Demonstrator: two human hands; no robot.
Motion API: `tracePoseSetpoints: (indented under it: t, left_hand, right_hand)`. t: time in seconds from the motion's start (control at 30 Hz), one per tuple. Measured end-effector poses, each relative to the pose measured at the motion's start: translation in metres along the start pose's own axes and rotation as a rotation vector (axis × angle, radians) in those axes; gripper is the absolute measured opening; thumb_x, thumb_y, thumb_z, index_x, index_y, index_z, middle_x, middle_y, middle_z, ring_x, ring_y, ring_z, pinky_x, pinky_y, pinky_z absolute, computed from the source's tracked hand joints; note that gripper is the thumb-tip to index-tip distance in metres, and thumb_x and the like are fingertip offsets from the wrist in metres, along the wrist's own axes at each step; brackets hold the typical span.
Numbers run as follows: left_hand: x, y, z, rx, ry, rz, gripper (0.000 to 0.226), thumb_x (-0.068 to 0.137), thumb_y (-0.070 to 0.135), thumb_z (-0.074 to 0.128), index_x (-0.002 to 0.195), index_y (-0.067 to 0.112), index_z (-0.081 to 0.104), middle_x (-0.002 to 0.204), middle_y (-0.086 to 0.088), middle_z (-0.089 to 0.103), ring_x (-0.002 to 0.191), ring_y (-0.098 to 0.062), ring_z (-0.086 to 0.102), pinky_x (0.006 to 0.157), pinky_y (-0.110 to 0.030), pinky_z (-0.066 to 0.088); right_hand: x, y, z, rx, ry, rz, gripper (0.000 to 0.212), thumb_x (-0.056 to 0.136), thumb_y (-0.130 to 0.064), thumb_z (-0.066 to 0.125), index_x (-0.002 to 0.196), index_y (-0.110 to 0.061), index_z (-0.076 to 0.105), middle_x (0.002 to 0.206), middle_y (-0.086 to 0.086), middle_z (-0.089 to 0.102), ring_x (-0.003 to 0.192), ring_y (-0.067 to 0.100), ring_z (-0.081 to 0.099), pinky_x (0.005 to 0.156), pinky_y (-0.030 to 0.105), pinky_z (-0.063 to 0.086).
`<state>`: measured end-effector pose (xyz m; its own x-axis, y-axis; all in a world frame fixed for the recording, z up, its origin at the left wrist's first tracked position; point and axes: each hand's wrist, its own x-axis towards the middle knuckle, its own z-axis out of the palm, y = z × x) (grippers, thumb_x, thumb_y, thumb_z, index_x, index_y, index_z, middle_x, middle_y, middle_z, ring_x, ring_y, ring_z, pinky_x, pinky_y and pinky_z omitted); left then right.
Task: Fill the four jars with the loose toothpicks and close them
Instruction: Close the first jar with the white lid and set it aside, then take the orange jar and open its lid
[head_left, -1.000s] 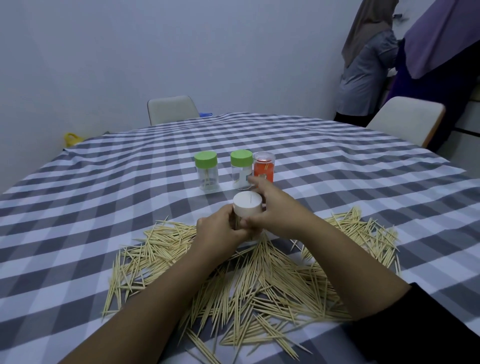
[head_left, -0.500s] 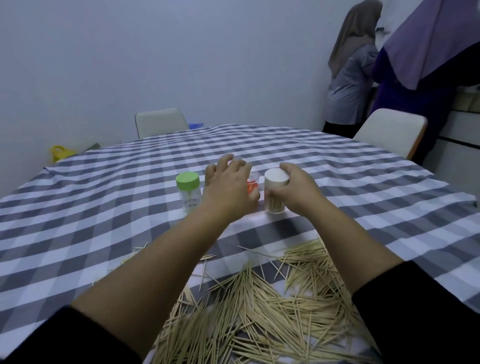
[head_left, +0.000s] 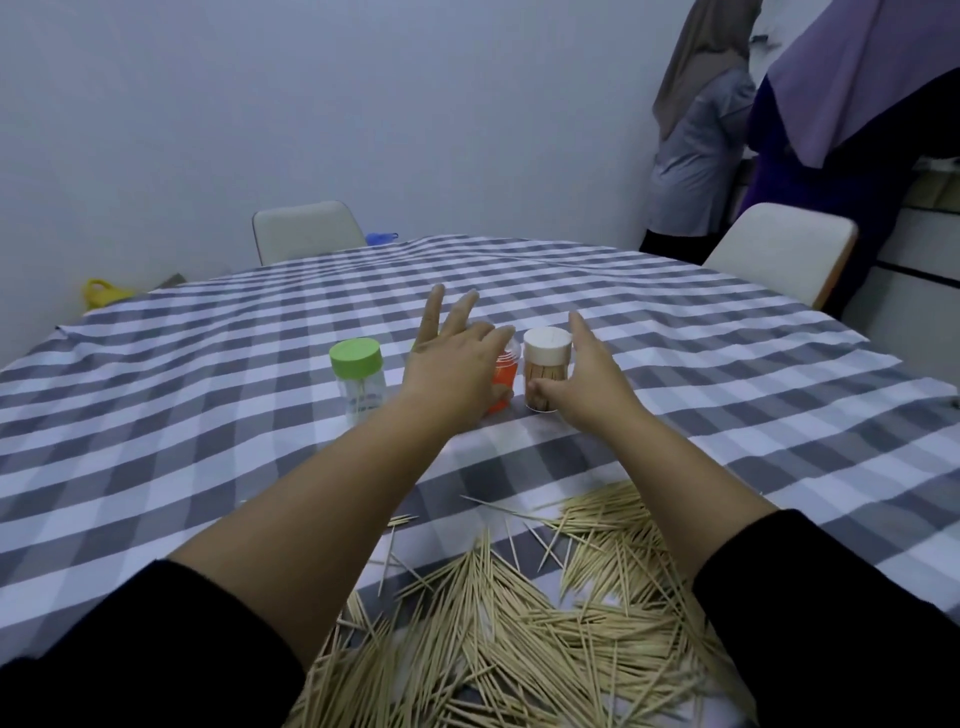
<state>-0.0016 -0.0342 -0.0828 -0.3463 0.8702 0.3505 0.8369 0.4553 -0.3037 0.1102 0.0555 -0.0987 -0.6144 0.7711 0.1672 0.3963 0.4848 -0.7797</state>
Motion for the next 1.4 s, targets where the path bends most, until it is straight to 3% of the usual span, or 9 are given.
tracePoseSetpoints:
  t: [0.1, 0.2, 0.33, 0.53, 0.77, 0.97, 1.1, 1.27, 1.4]
  left_hand:
    - [-0.014, -0.003, -0.011, -0.108, 0.082, 0.048, 0.069, 0.088, 0.053, 0.054, 0.147, 0.031, 0.025, 0.156, 0.003, 0.026, 0.147, -0.024, -0.001, 0.109, -0.044, -0.022]
    - [-0.042, -0.008, -0.026, -0.344, 0.08, 0.02, 0.073, 0.085, 0.049, 0.062, 0.147, 0.032, 0.028, 0.153, 0.004, 0.031, 0.143, -0.022, 0.018, 0.116, -0.041, 0.012]
    - [-0.092, -0.023, -0.03, -0.723, -0.016, -0.094, 0.076, 0.078, 0.038, 0.073, 0.143, 0.036, 0.033, 0.146, 0.005, 0.038, 0.13, -0.019, 0.04, 0.103, -0.043, 0.042]
    - [-0.141, -0.021, -0.008, -0.882, -0.055, -0.193, 0.073, 0.079, 0.03, 0.074, 0.142, 0.036, 0.037, 0.138, 0.002, 0.047, 0.116, -0.015, 0.05, 0.098, -0.039, 0.047]
    - [-0.154, -0.013, 0.01, -1.085, -0.032, -0.315, 0.105, 0.073, 0.022, 0.08, 0.151, 0.028, 0.01, 0.123, 0.007, 0.053, 0.101, -0.007, 0.056, 0.082, -0.019, 0.042]
    - [-0.156, -0.011, 0.021, -1.08, -0.009, -0.423, 0.109, 0.072, 0.031, 0.079, 0.152, 0.028, 0.004, 0.105, 0.003, 0.065, 0.098, -0.019, 0.062, 0.086, -0.038, 0.052]
    - [-0.155, -0.006, 0.019, -1.108, 0.024, -0.461, 0.112, 0.07, 0.026, 0.081, 0.152, 0.023, 0.005, 0.093, 0.008, 0.067, 0.093, -0.015, 0.064, 0.082, -0.032, 0.051]
    - [-0.156, -0.007, 0.014, -1.132, -0.034, -0.461, 0.116, 0.068, 0.026, 0.083, 0.153, 0.015, 0.005, 0.084, 0.014, 0.062, 0.092, -0.007, 0.059, 0.081, -0.024, 0.044]
    - [-0.157, -0.011, 0.014, -1.171, -0.094, -0.415, 0.115, 0.068, 0.031, 0.083, 0.152, 0.016, 0.005, 0.105, 0.007, 0.07, 0.1, -0.006, 0.061, 0.086, -0.025, 0.046]
  right_hand:
    - [-0.018, -0.005, -0.011, 0.041, 0.073, -0.016, 0.086, 0.085, -0.019, 0.067, 0.15, -0.025, 0.012, 0.156, 0.004, 0.017, 0.141, 0.025, 0.025, 0.105, 0.037, 0.035]
    - [-0.041, -0.011, -0.019, 0.063, 0.202, -0.132, 0.062, 0.089, -0.018, 0.059, 0.143, -0.025, 0.031, 0.145, 0.002, 0.035, 0.125, 0.019, 0.042, 0.09, 0.032, 0.045]
    - [-0.073, -0.031, -0.016, 0.112, -0.012, -0.259, 0.045, 0.09, -0.017, 0.056, 0.133, -0.025, 0.048, 0.129, -0.003, 0.053, 0.102, 0.009, 0.051, 0.073, 0.021, 0.043]
    - [-0.103, -0.043, 0.027, 0.032, -0.395, -0.269, 0.074, 0.081, -0.04, 0.069, 0.145, -0.026, 0.034, 0.141, -0.003, 0.047, 0.119, 0.017, 0.052, 0.099, 0.039, 0.047]
    - [-0.11, -0.033, 0.051, -0.013, -0.226, -0.268, 0.079, 0.076, -0.038, 0.075, 0.143, -0.02, 0.038, 0.14, 0.0, 0.045, 0.122, 0.015, 0.048, 0.102, 0.033, 0.041]
    - [-0.114, -0.031, 0.061, -0.01, -0.095, -0.269, 0.072, 0.072, -0.044, 0.076, 0.133, -0.018, 0.048, 0.124, -0.003, 0.048, 0.11, 0.009, 0.047, 0.091, 0.022, 0.039]
    - [-0.113, -0.029, 0.064, -0.041, -0.019, -0.27, 0.071, 0.067, -0.053, 0.076, 0.125, -0.019, 0.053, 0.117, -0.005, 0.048, 0.109, 0.009, 0.046, 0.088, 0.022, 0.039]
    - [-0.114, -0.03, 0.06, -0.008, -0.069, -0.344, 0.065, 0.077, -0.04, 0.073, 0.133, -0.016, 0.051, 0.123, -0.002, 0.052, 0.113, 0.008, 0.049, 0.09, 0.018, 0.036]
    - [-0.114, -0.028, 0.05, 0.222, -0.212, -0.321, 0.058, 0.082, -0.028, 0.071, 0.135, -0.028, 0.048, 0.125, -0.004, 0.054, 0.106, 0.006, 0.055, 0.091, 0.029, 0.051]
